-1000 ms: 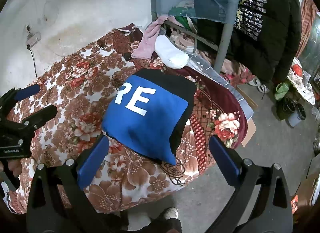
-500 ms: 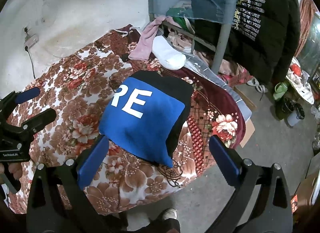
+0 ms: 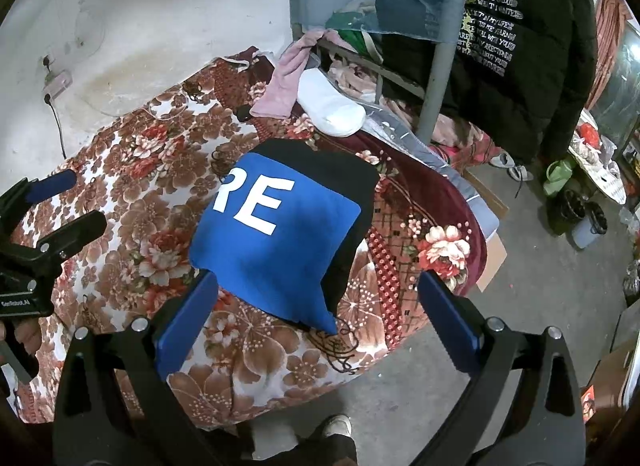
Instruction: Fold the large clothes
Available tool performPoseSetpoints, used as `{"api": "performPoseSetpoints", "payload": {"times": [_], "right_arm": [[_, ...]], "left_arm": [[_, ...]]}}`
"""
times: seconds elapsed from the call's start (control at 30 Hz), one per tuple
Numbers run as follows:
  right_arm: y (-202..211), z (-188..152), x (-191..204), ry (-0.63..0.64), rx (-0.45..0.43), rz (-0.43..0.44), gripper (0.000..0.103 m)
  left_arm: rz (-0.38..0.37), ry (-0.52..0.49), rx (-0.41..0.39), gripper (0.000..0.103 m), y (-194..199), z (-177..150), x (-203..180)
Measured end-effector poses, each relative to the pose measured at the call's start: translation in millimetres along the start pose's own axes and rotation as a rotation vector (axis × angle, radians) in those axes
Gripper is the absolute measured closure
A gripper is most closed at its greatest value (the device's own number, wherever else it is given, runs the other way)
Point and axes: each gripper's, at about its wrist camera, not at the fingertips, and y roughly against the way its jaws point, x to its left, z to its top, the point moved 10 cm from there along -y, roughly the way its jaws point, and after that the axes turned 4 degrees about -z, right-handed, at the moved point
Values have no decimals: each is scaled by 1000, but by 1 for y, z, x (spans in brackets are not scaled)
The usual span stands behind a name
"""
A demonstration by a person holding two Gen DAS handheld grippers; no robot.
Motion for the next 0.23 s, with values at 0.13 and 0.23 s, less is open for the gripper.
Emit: {"api": "performPoseSetpoints", "payload": {"times": [0.13,0.23], "right_arm": [[-1,-1,0,1,1,2,5],[-2,-2,-1,-2,0,0,5]], "left_arm": [[-24,11,17,5,-1,-2,0],[-23,21,7,5,1,-1,2]]}}
